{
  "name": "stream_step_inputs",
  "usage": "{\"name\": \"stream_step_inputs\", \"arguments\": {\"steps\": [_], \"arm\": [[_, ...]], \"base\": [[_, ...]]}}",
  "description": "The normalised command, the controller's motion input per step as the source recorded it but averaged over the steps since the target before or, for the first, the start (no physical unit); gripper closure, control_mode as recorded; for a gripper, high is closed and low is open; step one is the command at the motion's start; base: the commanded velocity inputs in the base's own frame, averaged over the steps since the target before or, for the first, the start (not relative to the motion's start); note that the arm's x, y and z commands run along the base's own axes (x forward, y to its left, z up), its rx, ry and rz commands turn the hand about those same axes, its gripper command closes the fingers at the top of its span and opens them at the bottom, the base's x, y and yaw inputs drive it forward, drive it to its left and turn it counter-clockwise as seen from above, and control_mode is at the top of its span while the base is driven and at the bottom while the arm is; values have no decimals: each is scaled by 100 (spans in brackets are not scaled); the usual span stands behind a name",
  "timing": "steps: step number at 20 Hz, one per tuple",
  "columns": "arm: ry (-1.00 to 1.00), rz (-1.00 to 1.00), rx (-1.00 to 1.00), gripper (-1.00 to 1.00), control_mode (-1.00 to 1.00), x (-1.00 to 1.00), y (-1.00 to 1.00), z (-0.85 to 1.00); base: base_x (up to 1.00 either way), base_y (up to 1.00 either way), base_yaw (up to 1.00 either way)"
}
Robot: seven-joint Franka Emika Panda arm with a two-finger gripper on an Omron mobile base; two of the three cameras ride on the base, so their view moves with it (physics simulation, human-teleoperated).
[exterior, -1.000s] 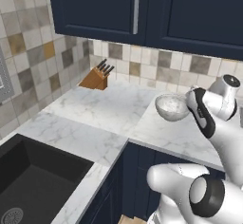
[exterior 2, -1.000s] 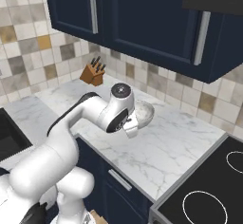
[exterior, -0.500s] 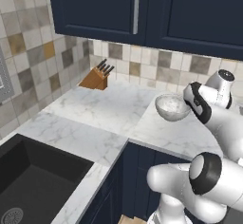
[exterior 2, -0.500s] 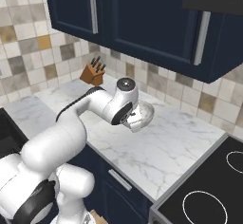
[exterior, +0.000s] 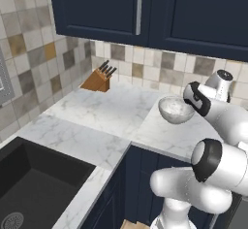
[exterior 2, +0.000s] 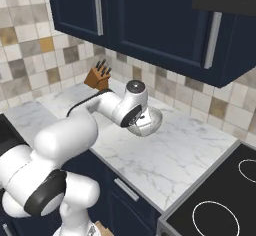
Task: Pick the cup and bowl from the counter and place them on the counter next to the sink.
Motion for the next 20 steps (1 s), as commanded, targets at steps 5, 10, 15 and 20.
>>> {"name": "stream_step_inputs", "arguments": {"steps": [5,10,15,20], "arm": [[0,0,0,-100,-100,33,0,-24],[0,0,0,-100,-100,28,0,-23],[0,0,0,-100,-100,31,0,-25],[0,0,0,-100,-100,0,0,-18]], "base": [[0,0,0],[0,0,0],[0,0,0],[0,0,0]]}}
